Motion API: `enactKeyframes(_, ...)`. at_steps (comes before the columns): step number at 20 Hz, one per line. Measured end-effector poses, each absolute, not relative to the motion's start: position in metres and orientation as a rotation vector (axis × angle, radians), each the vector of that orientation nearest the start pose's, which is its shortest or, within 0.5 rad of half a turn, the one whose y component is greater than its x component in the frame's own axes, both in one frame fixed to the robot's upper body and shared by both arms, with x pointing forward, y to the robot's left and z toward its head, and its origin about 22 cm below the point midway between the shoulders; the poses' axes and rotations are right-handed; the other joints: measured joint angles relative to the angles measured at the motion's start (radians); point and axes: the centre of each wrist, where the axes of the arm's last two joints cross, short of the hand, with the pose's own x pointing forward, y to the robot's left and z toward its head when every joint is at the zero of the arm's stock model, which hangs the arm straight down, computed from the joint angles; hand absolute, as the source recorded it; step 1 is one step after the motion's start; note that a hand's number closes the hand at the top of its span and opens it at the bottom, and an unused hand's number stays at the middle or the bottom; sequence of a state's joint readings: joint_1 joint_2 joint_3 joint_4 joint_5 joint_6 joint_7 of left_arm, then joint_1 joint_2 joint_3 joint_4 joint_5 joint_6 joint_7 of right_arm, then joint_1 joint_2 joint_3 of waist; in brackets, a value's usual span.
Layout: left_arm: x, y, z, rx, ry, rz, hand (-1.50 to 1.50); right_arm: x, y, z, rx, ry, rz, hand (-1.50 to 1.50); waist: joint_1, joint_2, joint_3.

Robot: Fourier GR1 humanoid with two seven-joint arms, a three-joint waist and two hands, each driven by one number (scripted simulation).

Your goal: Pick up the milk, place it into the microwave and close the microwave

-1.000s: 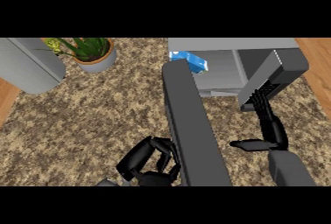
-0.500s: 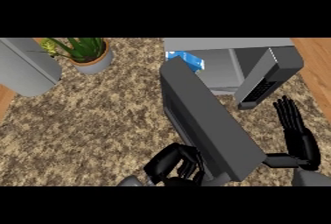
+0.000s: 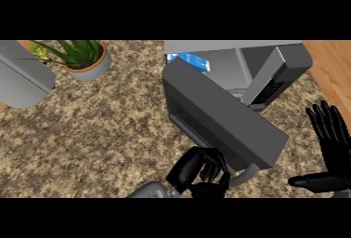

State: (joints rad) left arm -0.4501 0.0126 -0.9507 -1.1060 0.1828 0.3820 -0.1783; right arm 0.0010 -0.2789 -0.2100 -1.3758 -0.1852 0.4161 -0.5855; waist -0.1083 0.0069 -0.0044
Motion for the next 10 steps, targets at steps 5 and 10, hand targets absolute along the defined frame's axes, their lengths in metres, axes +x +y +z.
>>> enactKeyframes(5,0.241,0.014,-0.027,-0.303,-1.651,-0.626,1.50,0.239,-0.354,0.012,0.236,-2.022,0.200,-1.50,-0.032,0.010,-0.001)
enactKeyframes(10,0.258,0.007,-0.011,-0.271,-1.718,-0.552,1.50,0.247,-0.348,0.031,0.350,-2.036,0.285,-1.50,-0.069,0.018,-0.002)
